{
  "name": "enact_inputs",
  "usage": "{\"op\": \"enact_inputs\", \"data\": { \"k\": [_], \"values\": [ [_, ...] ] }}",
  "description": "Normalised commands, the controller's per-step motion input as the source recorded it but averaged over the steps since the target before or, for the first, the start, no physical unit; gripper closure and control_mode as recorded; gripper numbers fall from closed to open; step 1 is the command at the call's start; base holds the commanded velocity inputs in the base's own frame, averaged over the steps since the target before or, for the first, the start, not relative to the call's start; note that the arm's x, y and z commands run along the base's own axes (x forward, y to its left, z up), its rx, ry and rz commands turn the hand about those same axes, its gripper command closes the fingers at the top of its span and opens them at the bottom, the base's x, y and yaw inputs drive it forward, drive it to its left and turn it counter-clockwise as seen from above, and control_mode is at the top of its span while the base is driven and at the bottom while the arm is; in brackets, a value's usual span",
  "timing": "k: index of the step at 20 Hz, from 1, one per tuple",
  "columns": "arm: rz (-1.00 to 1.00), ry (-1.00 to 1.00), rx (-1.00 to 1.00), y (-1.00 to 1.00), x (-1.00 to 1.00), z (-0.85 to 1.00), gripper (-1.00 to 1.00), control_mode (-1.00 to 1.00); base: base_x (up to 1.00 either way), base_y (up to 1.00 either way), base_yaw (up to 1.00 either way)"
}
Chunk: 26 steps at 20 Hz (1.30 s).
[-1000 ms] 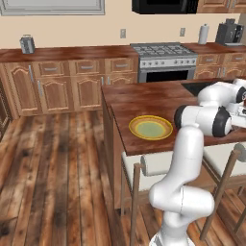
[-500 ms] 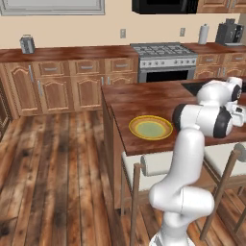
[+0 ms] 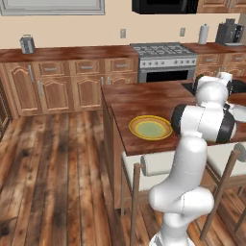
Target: Place two yogurt containers on each plate.
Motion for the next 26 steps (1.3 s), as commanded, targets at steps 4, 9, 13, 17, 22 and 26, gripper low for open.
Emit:
{"op": "enact_inputs", "data": {
  "k": [4,9,13,17,22,26],
  "values": [
    [-0.3,0.0,-0.09,0.96,0.11,0.54,1.0,-1.0,0.0,0.0,0.0],
    [-0.31,0.0,-0.08,0.98,0.19,0.38,1.0,-1.0,0.0,0.0,0.0],
    [-0.26,0.0,-0.07,0.97,0.15,0.17,1.0,-1.0,0.0,0.0,0.0],
    [-0.25,0.0,-0.07,0.98,0.09,0.0,1.0,-1.0,0.0,0.0,0.0],
    [-0.19,0.0,-0.01,0.75,0.12,-0.03,1.0,-1.0,0.0,0.0,0.0],
    [-0.07,-0.02,0.0,0.31,0.17,-0.23,1.0,-1.0,0.0,0.0,0.0]
  ]
}}
